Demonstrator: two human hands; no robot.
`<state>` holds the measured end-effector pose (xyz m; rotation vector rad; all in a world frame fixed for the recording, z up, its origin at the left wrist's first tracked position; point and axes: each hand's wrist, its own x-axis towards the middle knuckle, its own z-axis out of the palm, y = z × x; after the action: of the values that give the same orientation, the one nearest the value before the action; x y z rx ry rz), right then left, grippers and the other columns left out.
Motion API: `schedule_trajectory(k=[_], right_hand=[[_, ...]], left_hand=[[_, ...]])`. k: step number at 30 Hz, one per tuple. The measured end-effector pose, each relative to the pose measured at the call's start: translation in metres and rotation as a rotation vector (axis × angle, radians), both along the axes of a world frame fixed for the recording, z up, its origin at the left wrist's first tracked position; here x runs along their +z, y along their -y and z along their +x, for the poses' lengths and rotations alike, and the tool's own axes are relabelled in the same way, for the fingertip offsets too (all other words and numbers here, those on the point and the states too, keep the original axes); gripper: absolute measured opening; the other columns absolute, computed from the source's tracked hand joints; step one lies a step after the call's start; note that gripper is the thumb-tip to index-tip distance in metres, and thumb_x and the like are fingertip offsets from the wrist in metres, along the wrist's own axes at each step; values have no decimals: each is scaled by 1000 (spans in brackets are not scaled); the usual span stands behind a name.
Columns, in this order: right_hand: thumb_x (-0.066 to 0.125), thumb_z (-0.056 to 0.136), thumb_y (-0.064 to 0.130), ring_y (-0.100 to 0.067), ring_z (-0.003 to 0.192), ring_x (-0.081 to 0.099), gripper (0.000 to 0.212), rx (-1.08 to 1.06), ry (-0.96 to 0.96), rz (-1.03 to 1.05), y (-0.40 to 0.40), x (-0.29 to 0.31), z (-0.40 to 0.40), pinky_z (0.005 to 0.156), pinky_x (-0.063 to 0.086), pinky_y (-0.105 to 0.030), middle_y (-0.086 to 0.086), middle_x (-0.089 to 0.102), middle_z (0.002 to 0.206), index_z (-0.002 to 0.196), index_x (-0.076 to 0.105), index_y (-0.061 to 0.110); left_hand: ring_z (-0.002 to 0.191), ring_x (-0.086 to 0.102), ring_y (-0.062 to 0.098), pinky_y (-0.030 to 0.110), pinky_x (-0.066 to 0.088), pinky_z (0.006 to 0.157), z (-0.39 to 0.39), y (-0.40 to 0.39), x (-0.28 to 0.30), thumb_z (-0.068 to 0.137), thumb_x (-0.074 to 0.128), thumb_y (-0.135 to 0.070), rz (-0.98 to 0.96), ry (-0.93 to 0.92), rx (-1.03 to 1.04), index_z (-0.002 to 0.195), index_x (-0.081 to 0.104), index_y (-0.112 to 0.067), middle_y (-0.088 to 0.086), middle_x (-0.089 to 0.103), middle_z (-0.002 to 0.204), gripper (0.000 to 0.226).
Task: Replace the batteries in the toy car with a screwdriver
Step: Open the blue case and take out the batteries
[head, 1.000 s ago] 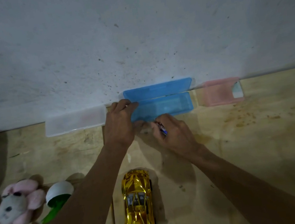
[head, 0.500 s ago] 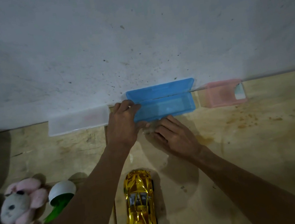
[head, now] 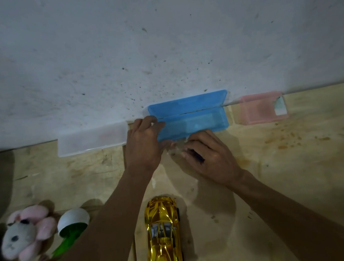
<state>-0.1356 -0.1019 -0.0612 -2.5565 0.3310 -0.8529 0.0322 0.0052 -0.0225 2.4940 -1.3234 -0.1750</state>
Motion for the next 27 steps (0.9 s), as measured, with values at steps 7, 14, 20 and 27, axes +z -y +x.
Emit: schedule_trajectory(k=[7,14,20,27], right_hand=[[65,91,26,-36,128,52,46,-290,1,-107,40,44,10,107,41,-44,-16,56,137,131,60,6],[68,83,28,-30,115,52,58,-248,-198,-90,58,48,-2,97,44,-43,-8,58,126,137,53,12],[82,76,22,-28,106,53,47,-134,-233,-3,59,35,-9,85,51,-45,-8,60,117,119,67,10],[65,91,24,-35,113,57,26,-95,-234,8,63,11,-15,93,52,-44,-9,69,119,110,75,9]], left_hand=[[111,62,36,49,54,90,-5,-3,-2,69,89,-32,-3,8,26,111,75,-10,11,69,124,50],[100,63,34,43,53,75,-18,-2,9,71,90,-21,-105,-117,142,111,59,-5,14,64,116,52],[97,61,28,42,59,63,-25,-3,11,67,92,-21,-170,-156,276,119,43,-9,9,49,116,73],[108,62,37,47,59,76,-21,-3,1,72,89,-27,-58,95,43,111,74,-9,15,64,120,45]])
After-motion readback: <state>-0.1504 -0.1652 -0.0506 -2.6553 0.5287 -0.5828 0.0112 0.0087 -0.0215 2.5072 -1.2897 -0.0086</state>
